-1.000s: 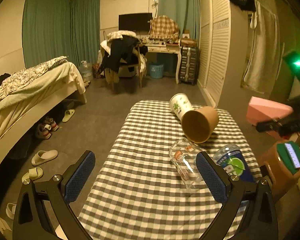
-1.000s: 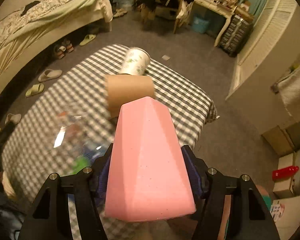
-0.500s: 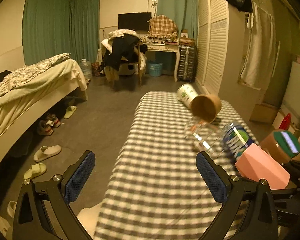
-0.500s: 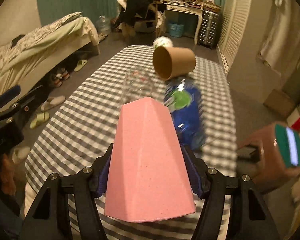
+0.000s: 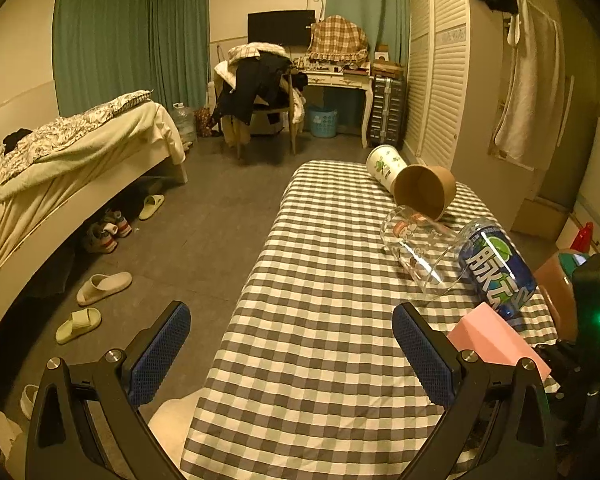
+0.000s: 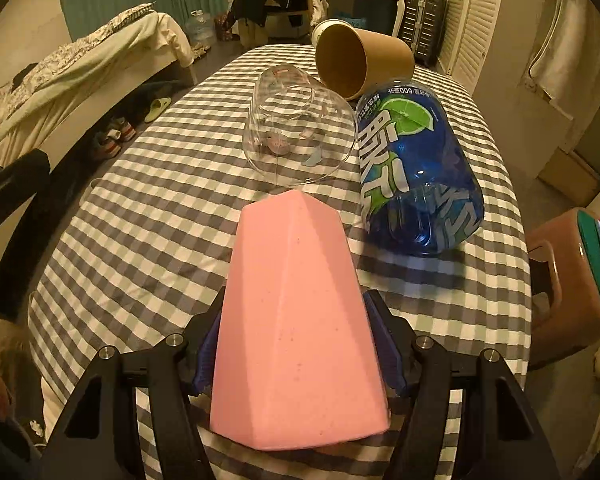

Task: Flip cup upside down
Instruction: 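Lift the pink cup with the right gripper and carry it toward the left gripper, then close the left gripper on the pink cup while the right gripper opens and withdraws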

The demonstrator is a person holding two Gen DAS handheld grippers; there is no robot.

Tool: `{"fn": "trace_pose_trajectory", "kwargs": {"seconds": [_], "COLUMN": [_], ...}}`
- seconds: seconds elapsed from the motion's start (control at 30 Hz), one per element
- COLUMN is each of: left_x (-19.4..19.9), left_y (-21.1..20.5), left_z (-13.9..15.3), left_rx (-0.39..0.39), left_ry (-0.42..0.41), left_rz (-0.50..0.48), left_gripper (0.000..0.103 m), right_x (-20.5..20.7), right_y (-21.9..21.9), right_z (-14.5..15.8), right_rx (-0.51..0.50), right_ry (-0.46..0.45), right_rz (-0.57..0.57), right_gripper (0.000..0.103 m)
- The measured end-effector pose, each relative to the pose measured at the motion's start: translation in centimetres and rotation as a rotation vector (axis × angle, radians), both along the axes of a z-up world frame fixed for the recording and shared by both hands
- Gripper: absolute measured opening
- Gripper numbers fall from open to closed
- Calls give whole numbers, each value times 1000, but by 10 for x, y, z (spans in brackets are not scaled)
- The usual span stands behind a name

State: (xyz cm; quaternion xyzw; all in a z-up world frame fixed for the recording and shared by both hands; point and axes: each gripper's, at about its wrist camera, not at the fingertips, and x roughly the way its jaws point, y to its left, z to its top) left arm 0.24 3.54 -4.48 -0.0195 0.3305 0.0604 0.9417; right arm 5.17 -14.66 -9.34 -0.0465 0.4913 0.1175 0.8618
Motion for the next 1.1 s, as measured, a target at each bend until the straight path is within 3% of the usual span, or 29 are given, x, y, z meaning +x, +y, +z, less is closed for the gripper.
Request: {"fn": "trace_pose_trajectory", "kwargs": {"seconds": [0.17, 0.27, 0.47, 0.77, 0.9, 1.1], "left_x": [2, 2, 5, 18, 39, 77], "left_y": [-8, -12, -34, -88, -118, -135], "left_z": [0, 1, 2, 11, 6, -18], "left_rx": [35, 48, 74, 17, 9, -12], "left_ry": [8, 13, 40, 126, 236, 478], "left_rz": [3, 4, -55, -187, -269, -339], "left_gripper": [103, 103, 103, 103, 103, 103], "right_x": [2, -4, -22, -47, -46, -40], "right_y": [-6, -13, -46, -114, -142, -159], "right_z": [2, 15, 56, 77, 70, 47], "right_rx": [39, 73, 101, -34, -6, 52], "right_ry": [-2, -32, -112, -210, -207, -172], "right_rz": [-5, -14, -45, -200, -214, -210], "right_gripper": [64, 84, 87, 90, 90, 90]}}
